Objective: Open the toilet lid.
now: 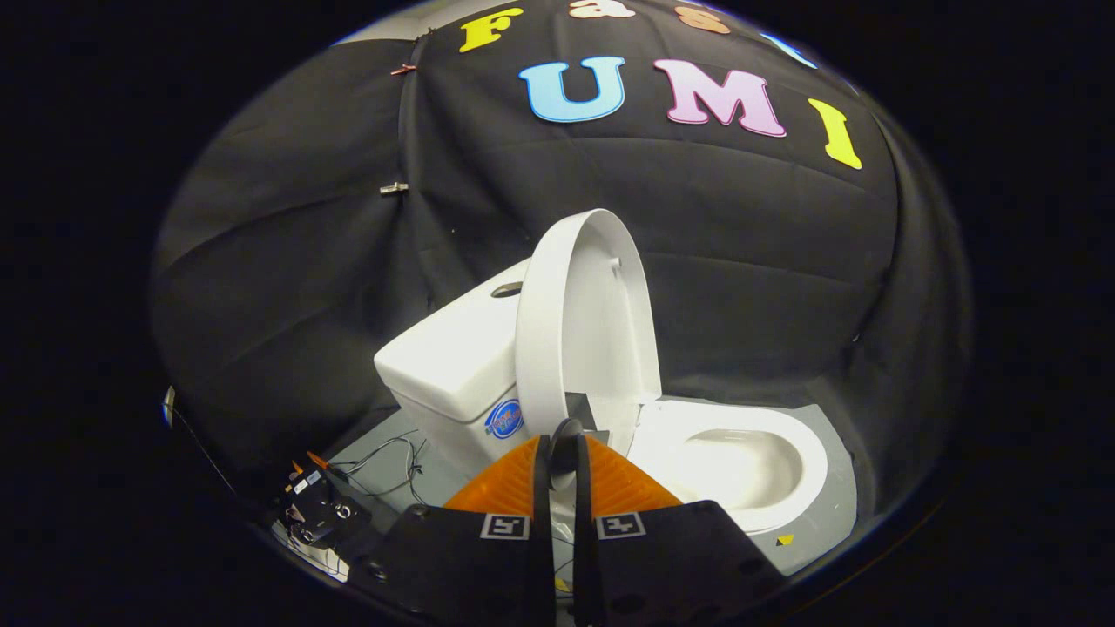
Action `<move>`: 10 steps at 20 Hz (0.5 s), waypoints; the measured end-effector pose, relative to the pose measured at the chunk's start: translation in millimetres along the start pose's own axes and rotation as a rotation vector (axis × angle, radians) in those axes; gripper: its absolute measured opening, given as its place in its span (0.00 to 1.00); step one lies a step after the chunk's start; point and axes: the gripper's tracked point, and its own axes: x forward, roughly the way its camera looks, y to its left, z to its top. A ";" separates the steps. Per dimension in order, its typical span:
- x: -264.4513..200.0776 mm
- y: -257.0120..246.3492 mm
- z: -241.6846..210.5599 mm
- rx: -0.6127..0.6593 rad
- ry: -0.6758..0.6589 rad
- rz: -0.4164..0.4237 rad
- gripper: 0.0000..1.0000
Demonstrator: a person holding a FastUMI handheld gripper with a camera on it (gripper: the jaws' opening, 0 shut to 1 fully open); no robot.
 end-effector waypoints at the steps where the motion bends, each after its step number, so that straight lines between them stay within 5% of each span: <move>1: 0.8 1.4 0.2 0.001 -0.001 0.002 0.13; 10: 8.3 14.1 0.4 -0.024 0.003 0.013 0.13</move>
